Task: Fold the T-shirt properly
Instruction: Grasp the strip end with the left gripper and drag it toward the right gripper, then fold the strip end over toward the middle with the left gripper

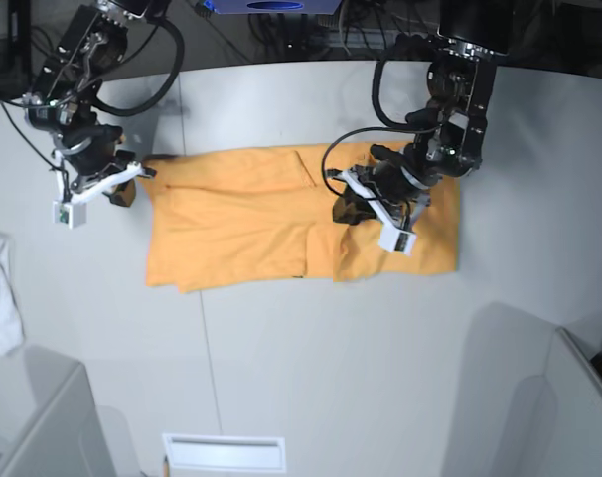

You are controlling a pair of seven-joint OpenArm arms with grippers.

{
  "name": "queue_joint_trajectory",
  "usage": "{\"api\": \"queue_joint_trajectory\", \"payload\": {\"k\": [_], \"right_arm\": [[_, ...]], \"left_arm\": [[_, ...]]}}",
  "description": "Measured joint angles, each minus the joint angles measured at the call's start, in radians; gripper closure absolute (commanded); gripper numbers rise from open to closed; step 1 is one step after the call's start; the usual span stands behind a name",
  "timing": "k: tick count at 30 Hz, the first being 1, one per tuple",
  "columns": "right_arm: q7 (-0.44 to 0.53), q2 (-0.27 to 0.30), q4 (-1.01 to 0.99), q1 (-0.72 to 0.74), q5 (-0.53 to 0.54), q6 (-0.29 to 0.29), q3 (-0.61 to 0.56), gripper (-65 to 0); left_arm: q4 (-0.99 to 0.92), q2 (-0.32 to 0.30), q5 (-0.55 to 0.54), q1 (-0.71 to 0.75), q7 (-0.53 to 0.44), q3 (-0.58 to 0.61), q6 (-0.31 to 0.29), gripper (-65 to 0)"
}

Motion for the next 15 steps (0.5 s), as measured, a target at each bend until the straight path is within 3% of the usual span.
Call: {"api": "queue_joint_trajectory", "payload": {"k": [15], "right_arm": [[0.0, 0.0, 0.0, 0.0, 0.0, 0.0, 0.0, 0.0]], "left_arm": [[-0.024, -0.003, 0.05, -0.001, -0.001, 0.016, 0.008, 0.0]]}}
